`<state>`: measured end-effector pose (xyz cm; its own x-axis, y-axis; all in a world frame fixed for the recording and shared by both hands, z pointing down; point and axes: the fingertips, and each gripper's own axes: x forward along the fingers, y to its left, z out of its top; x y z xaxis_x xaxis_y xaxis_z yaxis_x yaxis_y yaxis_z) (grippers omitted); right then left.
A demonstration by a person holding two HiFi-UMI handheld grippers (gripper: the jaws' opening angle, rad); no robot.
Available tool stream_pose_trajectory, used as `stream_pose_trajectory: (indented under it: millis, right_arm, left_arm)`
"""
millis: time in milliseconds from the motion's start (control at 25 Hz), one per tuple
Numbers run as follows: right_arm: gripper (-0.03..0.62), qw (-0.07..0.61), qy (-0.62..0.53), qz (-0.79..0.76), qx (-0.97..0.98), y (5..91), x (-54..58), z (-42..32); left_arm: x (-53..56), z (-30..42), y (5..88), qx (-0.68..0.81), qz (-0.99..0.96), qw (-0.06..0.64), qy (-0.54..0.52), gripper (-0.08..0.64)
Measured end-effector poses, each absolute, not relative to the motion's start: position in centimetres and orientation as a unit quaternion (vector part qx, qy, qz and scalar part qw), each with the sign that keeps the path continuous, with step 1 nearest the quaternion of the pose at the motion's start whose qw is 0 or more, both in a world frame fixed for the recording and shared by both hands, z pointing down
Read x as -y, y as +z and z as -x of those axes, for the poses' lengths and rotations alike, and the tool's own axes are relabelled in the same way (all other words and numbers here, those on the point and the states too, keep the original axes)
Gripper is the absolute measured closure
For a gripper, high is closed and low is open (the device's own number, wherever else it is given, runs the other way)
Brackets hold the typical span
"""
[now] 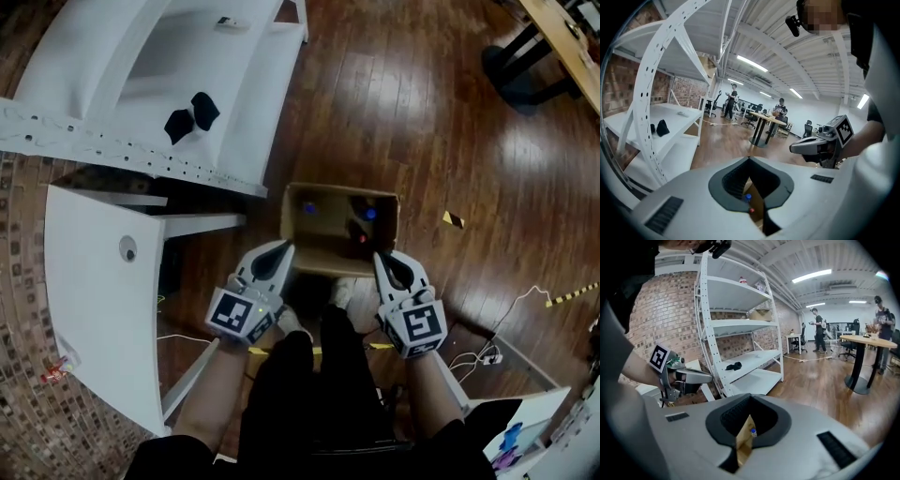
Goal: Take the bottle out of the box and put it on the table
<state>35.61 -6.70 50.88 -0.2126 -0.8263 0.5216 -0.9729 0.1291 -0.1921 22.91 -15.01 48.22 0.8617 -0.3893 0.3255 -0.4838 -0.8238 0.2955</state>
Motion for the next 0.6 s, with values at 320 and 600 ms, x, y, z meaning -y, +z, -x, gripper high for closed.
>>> stream_pose_trajectory:
  millis: [320, 600]
  right_arm:
    - [0.589, 0.161, 0.227, -0.587, 0.760, 62.9, 11.6, -32.7]
    - [0.588, 0.188, 0.097, -0.574, 0.791, 73.8, 18.2, -30.8]
  left_arm:
    - [17.7, -22.1, 59.3, 0.223, -0.950, 0.176, 0.133, 0.563]
    - [20.6, -22.7, 71.2, 0.203, -0.970, 0.104, 0.079, 0.563]
